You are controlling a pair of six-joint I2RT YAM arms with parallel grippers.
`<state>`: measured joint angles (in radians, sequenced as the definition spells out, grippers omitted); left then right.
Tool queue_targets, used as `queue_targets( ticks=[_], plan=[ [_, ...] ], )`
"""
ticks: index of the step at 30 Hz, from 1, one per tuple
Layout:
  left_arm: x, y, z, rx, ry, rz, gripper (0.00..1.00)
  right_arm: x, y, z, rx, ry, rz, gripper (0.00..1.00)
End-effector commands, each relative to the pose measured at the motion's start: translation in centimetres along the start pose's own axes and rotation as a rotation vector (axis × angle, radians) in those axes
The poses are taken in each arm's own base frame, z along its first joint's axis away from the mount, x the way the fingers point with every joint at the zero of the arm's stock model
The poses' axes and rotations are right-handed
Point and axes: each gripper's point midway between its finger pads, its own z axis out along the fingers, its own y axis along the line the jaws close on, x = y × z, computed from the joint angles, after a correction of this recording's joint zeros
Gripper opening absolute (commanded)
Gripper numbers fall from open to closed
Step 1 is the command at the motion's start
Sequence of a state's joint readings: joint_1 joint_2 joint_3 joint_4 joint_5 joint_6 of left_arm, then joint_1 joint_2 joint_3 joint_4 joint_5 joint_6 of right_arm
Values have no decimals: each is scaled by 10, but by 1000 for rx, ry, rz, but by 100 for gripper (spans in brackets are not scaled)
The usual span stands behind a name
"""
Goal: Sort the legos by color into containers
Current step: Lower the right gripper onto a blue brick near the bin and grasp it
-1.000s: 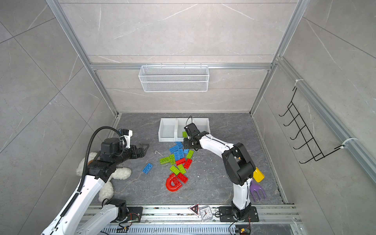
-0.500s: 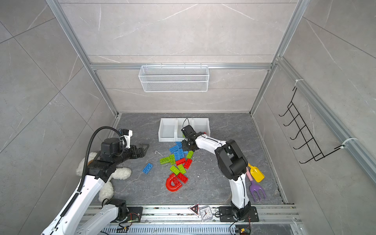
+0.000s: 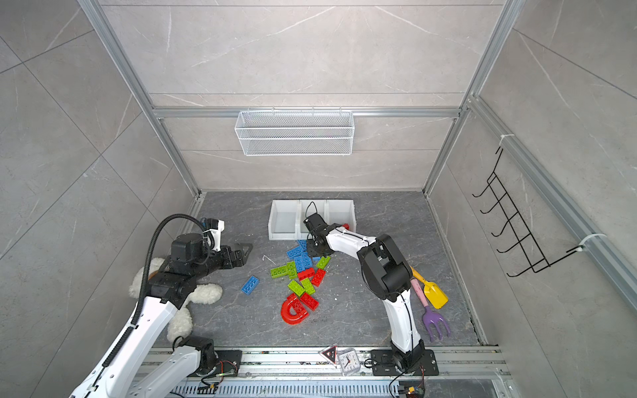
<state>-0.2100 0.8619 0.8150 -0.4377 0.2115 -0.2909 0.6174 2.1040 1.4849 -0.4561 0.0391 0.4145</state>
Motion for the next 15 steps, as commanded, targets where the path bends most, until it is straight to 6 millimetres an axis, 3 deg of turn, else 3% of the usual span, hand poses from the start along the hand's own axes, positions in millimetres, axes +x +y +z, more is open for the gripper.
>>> queue_targets(
  ticks=[1,8,15],
  plan=[
    [-15,-10,-7,26,-43,35,100,7,-5,0,33,18,-19,41],
    [-15,-9,-6,26,-42,35,100,-10,8,-27,-39,-57,-12,32],
    [-15,-10,-7,26,-43,33,100,-38,31,-61,-148,-169,-31,31]
  ],
)
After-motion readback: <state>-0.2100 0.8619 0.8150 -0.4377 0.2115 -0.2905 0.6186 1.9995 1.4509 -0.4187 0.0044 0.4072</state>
